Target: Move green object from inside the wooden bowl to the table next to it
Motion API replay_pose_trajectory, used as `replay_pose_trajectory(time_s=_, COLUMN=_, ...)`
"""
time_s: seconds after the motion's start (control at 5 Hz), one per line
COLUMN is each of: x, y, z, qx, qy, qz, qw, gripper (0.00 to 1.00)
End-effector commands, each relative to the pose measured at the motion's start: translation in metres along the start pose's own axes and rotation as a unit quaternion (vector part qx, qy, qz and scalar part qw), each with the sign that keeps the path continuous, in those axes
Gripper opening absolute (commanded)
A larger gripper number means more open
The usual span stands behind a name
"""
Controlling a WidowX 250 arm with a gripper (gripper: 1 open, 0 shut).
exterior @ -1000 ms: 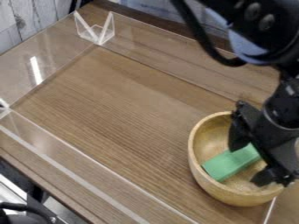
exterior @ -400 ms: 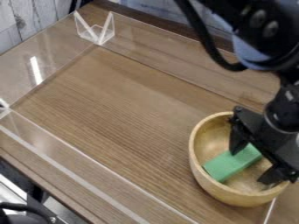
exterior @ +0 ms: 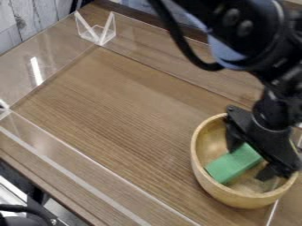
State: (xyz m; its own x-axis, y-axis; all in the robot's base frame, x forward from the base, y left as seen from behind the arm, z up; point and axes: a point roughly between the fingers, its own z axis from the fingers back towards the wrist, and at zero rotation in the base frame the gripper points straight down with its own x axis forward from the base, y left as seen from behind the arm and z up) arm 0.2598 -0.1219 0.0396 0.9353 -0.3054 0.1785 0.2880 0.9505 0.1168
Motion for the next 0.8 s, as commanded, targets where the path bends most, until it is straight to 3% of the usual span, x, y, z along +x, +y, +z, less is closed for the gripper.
replay_pose_trajectory(time_s=0.0, x=0.007, y=0.0, z=0.002, qx=-0.007, qy=-0.025, qz=0.002, qw=0.9997, gripper=1.0)
replay_pose_trajectory(time_s=0.2, x=0.007, y=-0.007, z=-0.009, qx=-0.009, qy=-0.028, qz=-0.002, qw=0.9996, gripper=0.0)
replay_pose_trajectory(time_s=0.6, x=0.019, y=0.011, z=0.02, qx=-0.012, qy=-0.058, qz=-0.007, qw=0.9982, gripper=0.0)
